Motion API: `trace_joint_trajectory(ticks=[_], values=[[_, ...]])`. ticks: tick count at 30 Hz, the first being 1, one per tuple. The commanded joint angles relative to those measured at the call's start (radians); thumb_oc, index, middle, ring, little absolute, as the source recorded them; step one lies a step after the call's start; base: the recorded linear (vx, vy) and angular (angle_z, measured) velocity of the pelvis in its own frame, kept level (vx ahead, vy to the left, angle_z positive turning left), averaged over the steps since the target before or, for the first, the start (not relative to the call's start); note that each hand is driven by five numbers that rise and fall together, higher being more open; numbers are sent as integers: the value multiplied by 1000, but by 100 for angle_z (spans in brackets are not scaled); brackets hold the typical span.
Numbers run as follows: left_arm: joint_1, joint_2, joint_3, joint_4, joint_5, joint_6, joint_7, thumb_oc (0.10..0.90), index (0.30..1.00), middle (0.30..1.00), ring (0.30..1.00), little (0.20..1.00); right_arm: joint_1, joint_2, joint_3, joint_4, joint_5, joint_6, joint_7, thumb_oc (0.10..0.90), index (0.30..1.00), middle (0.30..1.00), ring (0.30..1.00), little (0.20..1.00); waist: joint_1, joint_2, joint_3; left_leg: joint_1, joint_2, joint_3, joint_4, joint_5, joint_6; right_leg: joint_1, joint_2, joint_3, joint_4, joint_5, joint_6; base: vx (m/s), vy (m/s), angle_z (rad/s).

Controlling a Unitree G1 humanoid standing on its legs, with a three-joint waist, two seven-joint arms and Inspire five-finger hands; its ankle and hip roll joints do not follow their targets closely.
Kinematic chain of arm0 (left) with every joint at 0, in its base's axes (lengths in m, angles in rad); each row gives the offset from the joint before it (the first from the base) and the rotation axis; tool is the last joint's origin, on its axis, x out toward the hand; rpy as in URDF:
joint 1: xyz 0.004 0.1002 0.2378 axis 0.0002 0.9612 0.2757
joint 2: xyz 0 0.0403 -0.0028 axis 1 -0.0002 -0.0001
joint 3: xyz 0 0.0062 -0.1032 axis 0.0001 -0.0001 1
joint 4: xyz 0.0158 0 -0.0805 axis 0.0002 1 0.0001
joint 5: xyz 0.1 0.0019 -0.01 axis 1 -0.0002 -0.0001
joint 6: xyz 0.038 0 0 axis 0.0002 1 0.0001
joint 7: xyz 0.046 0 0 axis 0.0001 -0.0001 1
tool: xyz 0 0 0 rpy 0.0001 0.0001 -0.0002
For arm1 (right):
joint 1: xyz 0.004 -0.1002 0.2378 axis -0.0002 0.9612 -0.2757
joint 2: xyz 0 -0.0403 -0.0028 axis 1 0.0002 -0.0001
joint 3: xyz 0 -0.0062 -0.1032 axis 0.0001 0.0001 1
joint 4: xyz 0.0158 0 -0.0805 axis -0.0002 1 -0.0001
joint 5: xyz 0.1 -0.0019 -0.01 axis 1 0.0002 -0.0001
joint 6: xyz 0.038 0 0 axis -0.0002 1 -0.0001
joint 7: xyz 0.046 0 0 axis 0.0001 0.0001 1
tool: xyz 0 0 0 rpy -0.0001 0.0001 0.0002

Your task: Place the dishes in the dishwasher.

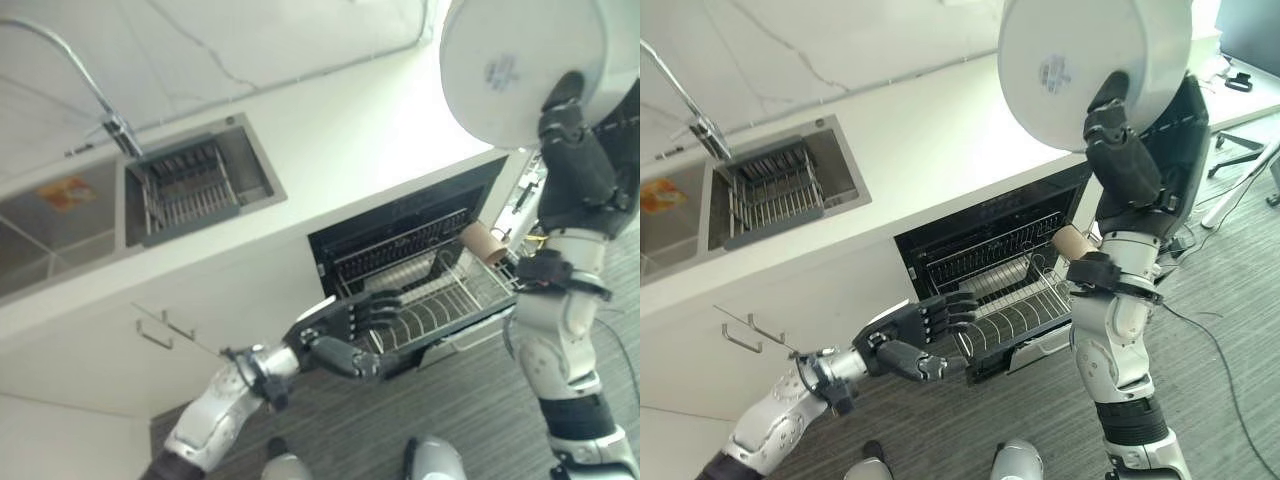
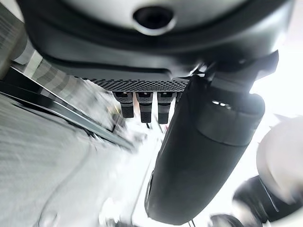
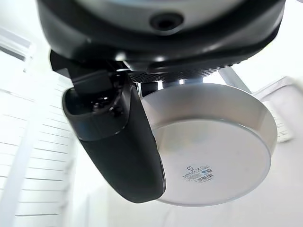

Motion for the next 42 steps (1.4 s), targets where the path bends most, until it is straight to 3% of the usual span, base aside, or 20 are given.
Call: trace_joint_trajectory(ticks=[1, 3, 4, 5, 8, 10, 14, 21, 23, 25, 31, 33, 42], values=[[-11, 64, 83, -47, 70, -200, 59, 800, 900, 900, 900, 900, -79, -29, -75, -82, -46, -9, 143, 400, 300, 300, 300, 300, 42, -98, -62, 19, -55, 9, 175, -282, -67, 107, -44, 23, -233, 124, 113, -66, 11, 9], [48, 46, 109, 17, 105, -287, 139, 800, 900, 900, 900, 900, -56, -27, -78, -68, -50, 4, 195, 400, 300, 300, 300, 300, 58, -97, -44, -7, -92, -14, 175, -286, -55, 109, -38, 40, -233, 120, 110, -67, 53, -2], [75, 37, 135, 55, 150, -352, 209, 800, 900, 900, 900, 900, -29, -23, -82, -65, -59, 1, 221, 400, 300, 300, 300, 300, 65, -99, -37, -17, -92, -31, 175, -285, -51, 110, -37, 46, -233, 118, 109, -54, 82, -35], [94, 34, 161, 113, 273, -455, 347, 800, 900, 900, 900, 900, -2, -16, -85, -67, -68, 8, 255, 400, 300, 300, 300, 300, 68, -104, -39, -19, -90, -39, 175, -287, -49, 111, -37, 49, -233, 113, 105, -39, 77, -47], [107, 31, 196, 211, 372, -522, 498, 800, 900, 900, 900, 900, 56, -13, -109, -66, -91, 13, 272, 400, 300, 300, 300, 300, 72, -114, -51, -28, -103, -62, 175, -295, -46, 115, -34, 54, -233, 100, 100, -2, 63, -21], [121, 1, 233, 321, 400, -510, 542, 800, 900, 900, 900, 900, 130, -4, -139, -70, -84, 20, 285, 400, 300, 300, 300, 300, 68, -126, -70, -24, -111, -67, 175, -312, -43, 120, -41, 53, -233, 94, 105, 40, 46, -10], [147, -38, 197, 498, 471, -500, 527, 800, 900, 900, 900, 900, 169, 5, -159, -41, -122, 46, 292, 400, 300, 300, 300, 300, 56, -132, -75, -14, -107, -47, 175, -325, -42, 116, -55, 40, -233, 100, 118, 19, 45, -4], [162, -111, 187, 770, 464, -502, 512, 800, 900, 900, 900, 900, 215, -57, -176, 22, -483, 49, 152, 400, 300, 300, 300, 300, 29, -139, -88, -13, -113, -42, 175, -340, -35, 97, -61, 65, -233, 105, 137, 12, 37, -4], [157, -146, 218, 848, 395, -484, 514, 800, 900, 900, 900, 900, 222, -82, -167, 44, -517, 75, 151, 400, 300, 300, 300, 300, 32, -145, -89, -10, -117, -42, 175, -346, -31, 98, -64, 67, -233, 106, 141, 20, 2, -12], [135, -174, 265, 944, 351, -472, 496, 800, 900, 900, 900, 900, 223, -104, -146, 77, -659, 84, 110, 400, 300, 300, 300, 300, 33, -152, -92, -8, -120, -46, 175, -351, -29, 97, -68, 71, -233, 105, 143, 34, -8, -8], [125, -198, 284, 1037, 392, -449, 510, 800, 900, 900, 900, 900, 223, -169, -100, 142, -873, 180, 9, 400, 300, 300, 300, 300, 39, -161, -97, -5, -129, -57, 175, -363, -22, 98, -72, 76, -233, 105, 149, 26, -5, -1], [124, -192, 284, 1055, 390, -436, 519, 800, 900, 900, 900, 900, 219, -184, -62, 191, -961, 248, -74, 400, 300, 300, 300, 300, 46, -161, -97, -5, -130, -59, 175, -365, -21, 98, -76, 72, -233, 105, 150, 0, 0, 0], [126, -184, 241, 1050, 392, -412, 514, 800, 900, 900, 900, 900, 96, -152, 143, 470, -1049, 319, -202, 400, 300, 300, 300, 300, 102, -159, -96, -11, -143, -89, 175, -368, -14, 107, -83, 50, -233, 101, 145, 11, 7, 6]])
